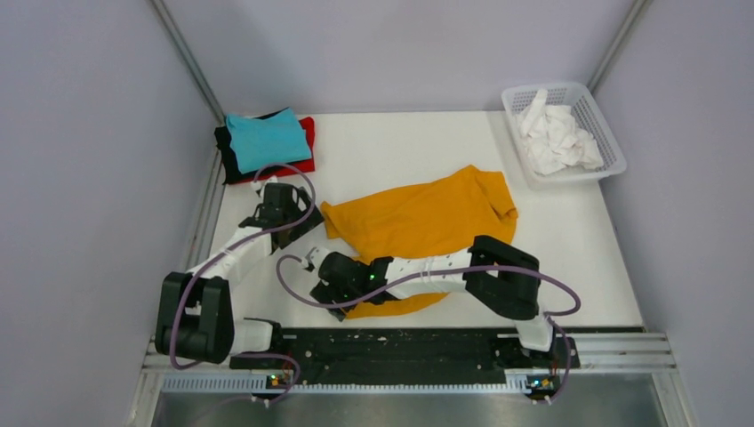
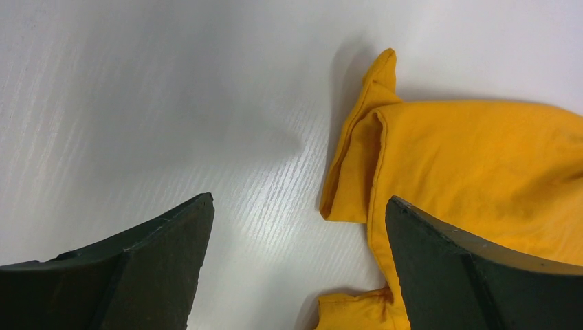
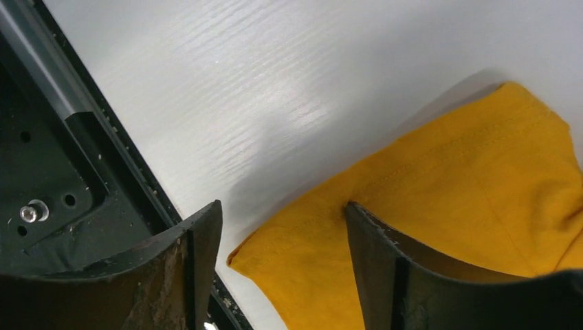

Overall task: Fold and stack the t-shirts
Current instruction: Flatten out the tshirt

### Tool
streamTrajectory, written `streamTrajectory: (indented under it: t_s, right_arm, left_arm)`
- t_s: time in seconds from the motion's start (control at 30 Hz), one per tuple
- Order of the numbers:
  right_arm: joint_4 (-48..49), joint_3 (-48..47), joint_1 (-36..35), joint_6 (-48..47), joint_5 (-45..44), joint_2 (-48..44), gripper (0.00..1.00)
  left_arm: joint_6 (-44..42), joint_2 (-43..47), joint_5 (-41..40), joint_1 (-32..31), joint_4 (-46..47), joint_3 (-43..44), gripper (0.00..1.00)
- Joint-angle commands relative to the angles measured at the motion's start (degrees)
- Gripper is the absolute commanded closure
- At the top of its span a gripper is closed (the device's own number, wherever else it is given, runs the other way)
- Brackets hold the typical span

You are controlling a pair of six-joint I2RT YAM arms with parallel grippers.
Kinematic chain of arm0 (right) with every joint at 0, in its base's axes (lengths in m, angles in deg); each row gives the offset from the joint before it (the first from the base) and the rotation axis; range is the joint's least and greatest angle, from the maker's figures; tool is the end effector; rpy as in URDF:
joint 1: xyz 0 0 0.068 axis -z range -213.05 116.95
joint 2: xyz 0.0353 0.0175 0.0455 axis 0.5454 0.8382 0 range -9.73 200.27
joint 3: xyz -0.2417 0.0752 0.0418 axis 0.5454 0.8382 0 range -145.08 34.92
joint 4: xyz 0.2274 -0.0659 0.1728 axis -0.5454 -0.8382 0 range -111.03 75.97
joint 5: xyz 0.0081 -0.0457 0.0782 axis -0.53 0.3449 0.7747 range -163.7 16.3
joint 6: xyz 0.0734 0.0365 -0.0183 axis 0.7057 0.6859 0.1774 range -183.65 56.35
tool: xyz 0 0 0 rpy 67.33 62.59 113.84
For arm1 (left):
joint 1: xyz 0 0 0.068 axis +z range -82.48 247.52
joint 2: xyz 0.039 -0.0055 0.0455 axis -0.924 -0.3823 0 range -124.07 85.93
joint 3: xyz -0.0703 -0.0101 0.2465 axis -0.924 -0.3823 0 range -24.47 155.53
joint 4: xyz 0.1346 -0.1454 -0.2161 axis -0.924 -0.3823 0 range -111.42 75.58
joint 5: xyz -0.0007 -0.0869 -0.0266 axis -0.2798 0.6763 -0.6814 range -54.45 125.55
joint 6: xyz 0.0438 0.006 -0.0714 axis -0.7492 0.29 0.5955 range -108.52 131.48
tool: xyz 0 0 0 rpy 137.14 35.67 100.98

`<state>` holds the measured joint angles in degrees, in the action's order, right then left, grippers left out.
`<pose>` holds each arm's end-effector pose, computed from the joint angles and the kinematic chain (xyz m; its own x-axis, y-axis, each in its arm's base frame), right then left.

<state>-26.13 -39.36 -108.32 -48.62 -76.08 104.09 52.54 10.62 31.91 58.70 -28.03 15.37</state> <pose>0.1210 0.4484 0.0928 -0.4414 -0.6601 -0.6079 -0.8752 0.4660 0.1295 0.3126 -0.0438 0.1283 -0.6366 -0.5646 -0.5253 -0.4061 0.8245 -0.3941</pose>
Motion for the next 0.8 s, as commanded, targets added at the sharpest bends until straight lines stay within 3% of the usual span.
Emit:
streamTrajectory:
  t_s: [0.0,0.37,0.47,0.6,0.67,0.77]
  right_arm:
    - [-6.2,0.0,-0.2,3.5,-4.1,2.8,0.37]
    - [-11.4,7.1,-0.2,1.5,-10.4,-3.2,0.33]
    - [-11.8,8.0,-0.2,0.8,-11.3,-3.9,0.38]
    - [-13.7,6.8,-0.2,0.5,-12.8,-2.2,0.71]
    - [-14.7,6.4,-0.1,1.7,-16.1,-2.3,0.98]
    - [-14.1,7.1,-0.1,3.6,-23.3,-5.7,1.0]
  left_arm:
    - [0.7,1.2,0.9,0.6,1.3,-0.7,0.01]
    - [0.5,2.8,-0.6,0.7,0.8,-1.2,0.01]
    - [0.9,1.3,1.3,0.7,1.7,-1.0,0.01]
    - [1.0,0.0,3.4,0.7,1.7,0.1,0.02]
    - [0.8,0.6,2.8,0.7,1.2,0.2,0.02]
    - [0.7,2.6,1.1,0.7,0.6,-0.3,0.01]
